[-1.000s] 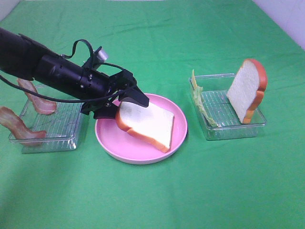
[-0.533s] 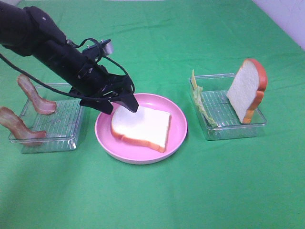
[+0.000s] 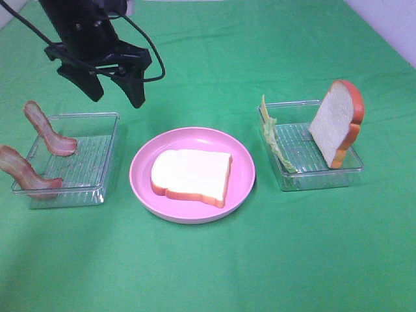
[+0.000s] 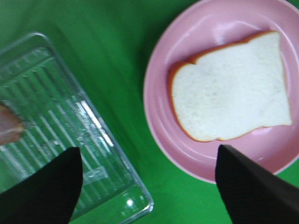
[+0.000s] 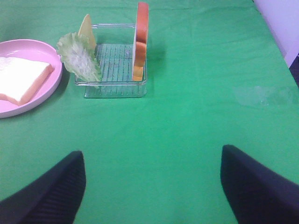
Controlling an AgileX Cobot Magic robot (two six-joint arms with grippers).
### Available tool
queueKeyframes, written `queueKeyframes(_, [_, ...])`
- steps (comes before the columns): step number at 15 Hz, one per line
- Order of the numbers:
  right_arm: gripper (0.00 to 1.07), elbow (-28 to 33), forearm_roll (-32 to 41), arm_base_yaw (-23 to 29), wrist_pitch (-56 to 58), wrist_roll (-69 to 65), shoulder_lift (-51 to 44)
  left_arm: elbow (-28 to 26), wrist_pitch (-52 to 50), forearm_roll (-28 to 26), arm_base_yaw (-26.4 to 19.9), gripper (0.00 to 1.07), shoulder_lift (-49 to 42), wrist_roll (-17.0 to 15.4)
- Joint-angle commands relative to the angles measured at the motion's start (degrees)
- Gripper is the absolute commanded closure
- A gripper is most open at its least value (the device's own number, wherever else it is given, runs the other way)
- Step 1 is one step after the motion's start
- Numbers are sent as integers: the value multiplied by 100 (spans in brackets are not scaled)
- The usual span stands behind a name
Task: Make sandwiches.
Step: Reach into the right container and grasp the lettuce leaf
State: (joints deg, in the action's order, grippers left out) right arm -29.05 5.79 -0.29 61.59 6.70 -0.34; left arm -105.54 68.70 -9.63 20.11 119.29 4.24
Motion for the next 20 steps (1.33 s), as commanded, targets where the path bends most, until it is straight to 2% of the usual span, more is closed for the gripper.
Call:
queueKeyframes(1, [32,0,0,-29,-74,63,-23,-17,516,682,6,32,-384,-223])
queueKeyframes(2, [32,0,6,-29,-74,63,-23,29,516,710,6,32,-481,-223])
queueKeyframes(4, [32,0,6,-29,-74,63,-23,659,516,710,6,32,-1335,-218])
queueKeyframes(5, [32,0,6,-29,-74,63,-23,659,516,710,6,32,-1335,-218])
queueKeyframes(7, [32,0,6,-29,-74,57,-23,1450,516,705,6,32,-2361,-252])
queueKeyframes(10, [32,0,6,-29,-80,57,-23,2492,510,710,6,32,-3650,-510])
queueKeyframes(13, [32,-46,-23,-29,-149,34,86,3942,504,716,6,32,-5403,-567])
queueKeyframes(14, [32,-46,-23,-29,-149,34,86,3942,504,716,6,32,-5403,-567])
queueKeyframes(15, [32,-120,-29,-29,-309,34,344,4624,390,739,6,32,-6102,-630])
queueKeyframes(17, [33,-212,-29,-29,-682,34,911,5369,183,751,6,32,-6939,-625])
queueKeyframes(18, [33,-229,-29,-29,-756,34,1043,5672,103,756,6,32,-7340,-625])
queueKeyframes(19, [33,-229,-29,-29,-756,34,1043,5672,103,756,6,32,-7340,-625])
queueKeyframes(20, [33,-309,-29,-29,-1049,34,1593,6176,92,877,6,32,-8251,-625])
